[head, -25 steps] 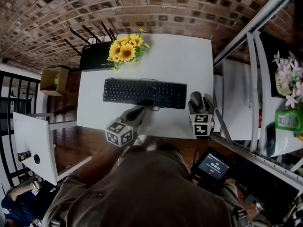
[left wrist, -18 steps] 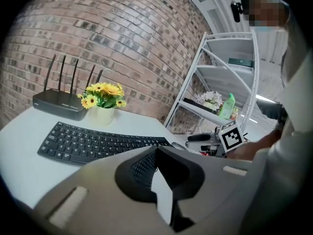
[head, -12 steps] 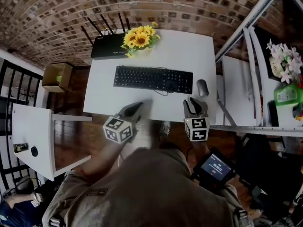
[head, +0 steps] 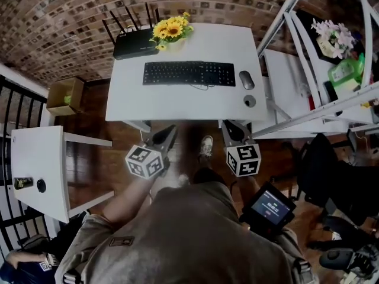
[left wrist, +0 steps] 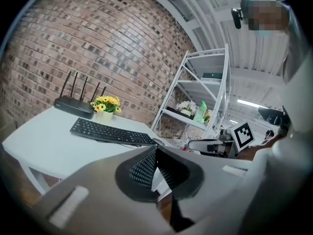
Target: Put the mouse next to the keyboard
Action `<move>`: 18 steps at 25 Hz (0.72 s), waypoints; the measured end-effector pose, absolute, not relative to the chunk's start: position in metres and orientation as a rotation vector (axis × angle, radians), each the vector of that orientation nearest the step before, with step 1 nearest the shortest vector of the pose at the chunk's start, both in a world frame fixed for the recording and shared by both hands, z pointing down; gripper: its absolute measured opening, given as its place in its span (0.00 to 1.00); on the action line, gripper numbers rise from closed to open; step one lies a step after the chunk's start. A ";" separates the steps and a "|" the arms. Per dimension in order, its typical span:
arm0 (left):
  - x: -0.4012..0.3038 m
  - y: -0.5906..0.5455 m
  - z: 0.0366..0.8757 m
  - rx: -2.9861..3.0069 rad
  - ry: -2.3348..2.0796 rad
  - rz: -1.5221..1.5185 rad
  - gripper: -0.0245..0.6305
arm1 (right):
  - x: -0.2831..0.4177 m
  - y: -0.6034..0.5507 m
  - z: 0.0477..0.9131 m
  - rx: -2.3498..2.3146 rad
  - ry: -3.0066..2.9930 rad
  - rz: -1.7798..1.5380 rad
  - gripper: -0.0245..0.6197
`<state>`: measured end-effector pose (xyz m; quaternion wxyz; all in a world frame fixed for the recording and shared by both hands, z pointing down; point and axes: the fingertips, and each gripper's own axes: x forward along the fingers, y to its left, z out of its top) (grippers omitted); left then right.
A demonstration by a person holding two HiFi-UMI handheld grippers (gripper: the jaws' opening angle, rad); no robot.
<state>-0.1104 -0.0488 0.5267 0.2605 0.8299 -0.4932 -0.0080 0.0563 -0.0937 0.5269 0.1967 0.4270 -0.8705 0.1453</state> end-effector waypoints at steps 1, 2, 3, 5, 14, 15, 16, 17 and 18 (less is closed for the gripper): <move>-0.109 -0.040 0.528 2.250 -1.328 -0.023 0.04 | 0.056 -0.081 0.527 1.197 -2.440 0.415 0.09; -0.108 -0.032 0.528 2.253 -1.320 -0.024 0.04 | 0.056 -0.070 0.527 1.198 -2.441 0.421 0.09; -0.106 -0.024 0.529 2.256 -1.313 -0.025 0.04 | 0.056 -0.059 0.527 1.199 -2.442 0.427 0.08; -0.103 -0.011 0.529 2.263 -1.302 -0.024 0.04 | 0.054 -0.041 0.528 1.193 -2.442 0.437 0.08; -0.086 0.006 0.523 2.285 -1.306 -0.010 0.04 | 0.051 -0.011 0.520 1.143 -2.490 0.454 0.06; -0.082 0.006 0.521 2.286 -1.307 -0.012 0.04 | 0.052 -0.009 0.518 1.135 -2.497 0.458 0.06; -0.078 0.007 0.519 2.289 -1.307 -0.013 0.04 | 0.053 -0.008 0.517 1.129 -2.504 0.463 0.06; -0.074 0.008 0.517 2.297 -1.307 -0.012 0.04 | 0.055 -0.006 0.516 1.124 -2.513 0.466 0.06; -0.069 0.010 0.515 2.307 -1.307 -0.009 0.04 | 0.057 -0.004 0.515 1.119 -2.522 0.471 0.06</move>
